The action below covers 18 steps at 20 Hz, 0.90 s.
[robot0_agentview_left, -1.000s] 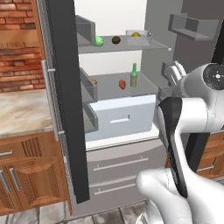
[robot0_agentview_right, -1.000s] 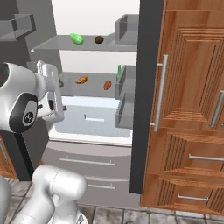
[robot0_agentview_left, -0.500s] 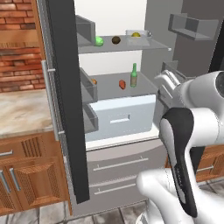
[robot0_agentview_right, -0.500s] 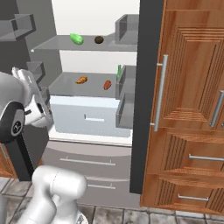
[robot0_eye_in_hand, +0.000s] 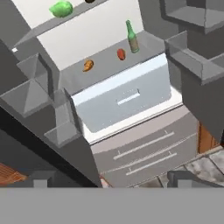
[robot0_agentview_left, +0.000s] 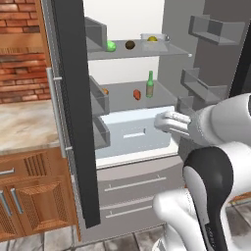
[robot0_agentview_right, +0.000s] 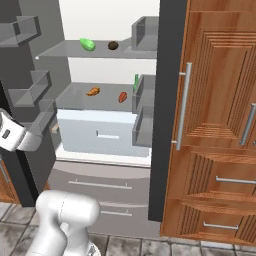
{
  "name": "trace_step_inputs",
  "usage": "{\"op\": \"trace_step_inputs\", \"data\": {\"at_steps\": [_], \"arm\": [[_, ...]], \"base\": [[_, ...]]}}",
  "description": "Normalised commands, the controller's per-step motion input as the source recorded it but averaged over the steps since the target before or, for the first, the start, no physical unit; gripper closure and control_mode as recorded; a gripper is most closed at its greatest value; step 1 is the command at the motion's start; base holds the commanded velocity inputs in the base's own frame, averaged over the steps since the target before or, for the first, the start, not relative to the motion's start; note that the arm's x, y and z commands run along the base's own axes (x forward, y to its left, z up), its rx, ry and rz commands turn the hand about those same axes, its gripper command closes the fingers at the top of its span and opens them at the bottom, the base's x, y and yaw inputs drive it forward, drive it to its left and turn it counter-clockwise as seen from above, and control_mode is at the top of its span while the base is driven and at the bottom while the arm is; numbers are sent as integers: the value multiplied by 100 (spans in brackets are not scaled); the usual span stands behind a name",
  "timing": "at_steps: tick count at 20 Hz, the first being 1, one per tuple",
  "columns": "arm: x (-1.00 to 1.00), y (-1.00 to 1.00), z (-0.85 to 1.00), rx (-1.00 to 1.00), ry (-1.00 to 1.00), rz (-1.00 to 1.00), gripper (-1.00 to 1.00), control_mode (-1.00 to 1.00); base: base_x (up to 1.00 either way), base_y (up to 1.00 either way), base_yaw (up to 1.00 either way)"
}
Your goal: Place the tupperware on the top shelf of the fridge. Make space for the tupperware among the existing items by rearranging them on the shelves if needed. Close the fridge door when finished.
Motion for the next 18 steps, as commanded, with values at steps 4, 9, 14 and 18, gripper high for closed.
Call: {"op": "trace_step_inputs", "data": {"at_steps": [4, 9, 14, 18], "arm": [[-45, 63, 0, -68, 14, 55, -100, -100], [-24, 90, -2, -70, 15, 48, -100, -100], [12, 100, -36, -61, 2, 26, -100, -100], [35, 94, -49, -38, 0, 8, -100, -100]], "base": [[0, 0, 0], [0, 0, 0], [0, 0, 0], [0, 0, 0]]}}
